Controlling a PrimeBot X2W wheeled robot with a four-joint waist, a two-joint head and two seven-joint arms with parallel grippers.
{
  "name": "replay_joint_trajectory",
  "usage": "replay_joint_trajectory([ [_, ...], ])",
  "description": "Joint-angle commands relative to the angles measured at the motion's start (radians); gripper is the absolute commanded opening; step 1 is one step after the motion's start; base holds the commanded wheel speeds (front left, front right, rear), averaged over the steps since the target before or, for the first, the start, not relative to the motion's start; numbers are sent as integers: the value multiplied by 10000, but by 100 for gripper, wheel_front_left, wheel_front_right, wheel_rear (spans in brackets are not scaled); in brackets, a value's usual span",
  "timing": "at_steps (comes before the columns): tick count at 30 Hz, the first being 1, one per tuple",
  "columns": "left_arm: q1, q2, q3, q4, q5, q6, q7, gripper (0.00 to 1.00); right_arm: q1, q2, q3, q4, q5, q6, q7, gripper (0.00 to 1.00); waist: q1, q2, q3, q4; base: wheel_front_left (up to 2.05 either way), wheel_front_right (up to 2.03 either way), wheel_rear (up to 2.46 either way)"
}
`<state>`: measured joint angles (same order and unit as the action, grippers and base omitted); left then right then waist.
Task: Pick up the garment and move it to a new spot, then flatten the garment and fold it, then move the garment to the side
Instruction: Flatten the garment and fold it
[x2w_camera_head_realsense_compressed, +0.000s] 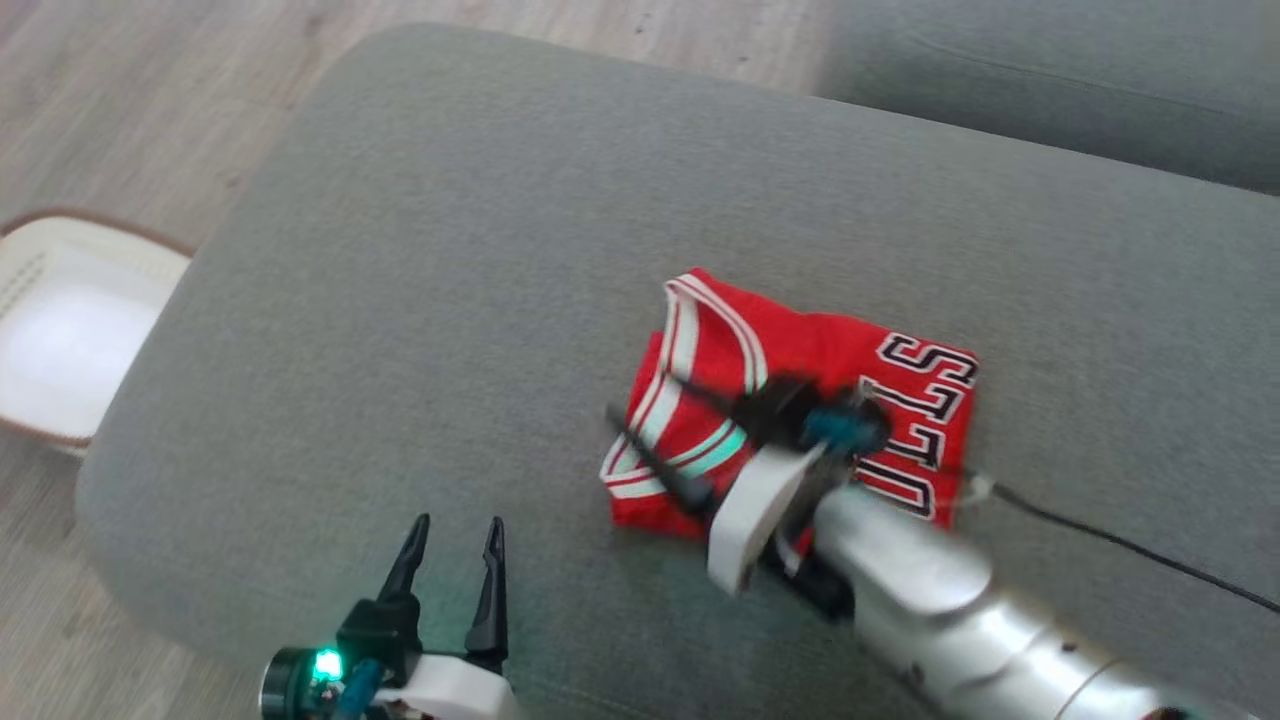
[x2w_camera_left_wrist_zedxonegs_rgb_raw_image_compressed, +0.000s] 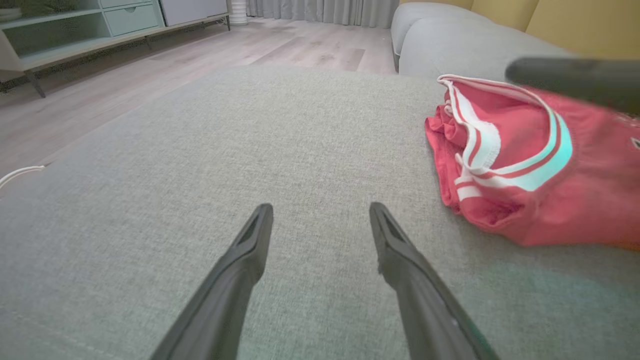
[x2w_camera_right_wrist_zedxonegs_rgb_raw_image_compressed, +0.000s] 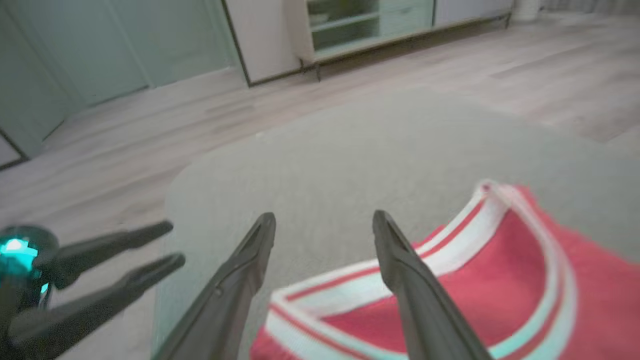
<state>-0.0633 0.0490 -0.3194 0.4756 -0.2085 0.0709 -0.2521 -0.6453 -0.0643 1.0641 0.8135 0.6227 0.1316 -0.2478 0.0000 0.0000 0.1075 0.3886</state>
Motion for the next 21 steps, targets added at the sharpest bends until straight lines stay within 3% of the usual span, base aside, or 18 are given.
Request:
replay_joint_trajectory([
  [1, -437, 12, 415, -351, 73, 41, -97, 100, -367, 141, -696, -386, -355, -9, -134, 100, 0, 0, -68, -298, 0, 0, 0],
  [8, -580, 12, 832, -439, 395, -14, -97, 100, 783, 48, -4887, -758, -2950, -9, -137, 100, 0, 0, -440, -1398, 0, 0, 0],
  [12, -562, 12, 1141, -394, 524, -32, -97, 100, 1686, 78, -6731, -1047, -4029, -9, -138, 100, 0, 0, -689, -2049, 0, 0, 0],
  [21, -189, 12, 1769, -439, 735, -10, -97, 100, 3248, 134, -8853, -1618, -5063, -9, -138, 100, 0, 0, -1045, -3272, 0, 0, 0],
])
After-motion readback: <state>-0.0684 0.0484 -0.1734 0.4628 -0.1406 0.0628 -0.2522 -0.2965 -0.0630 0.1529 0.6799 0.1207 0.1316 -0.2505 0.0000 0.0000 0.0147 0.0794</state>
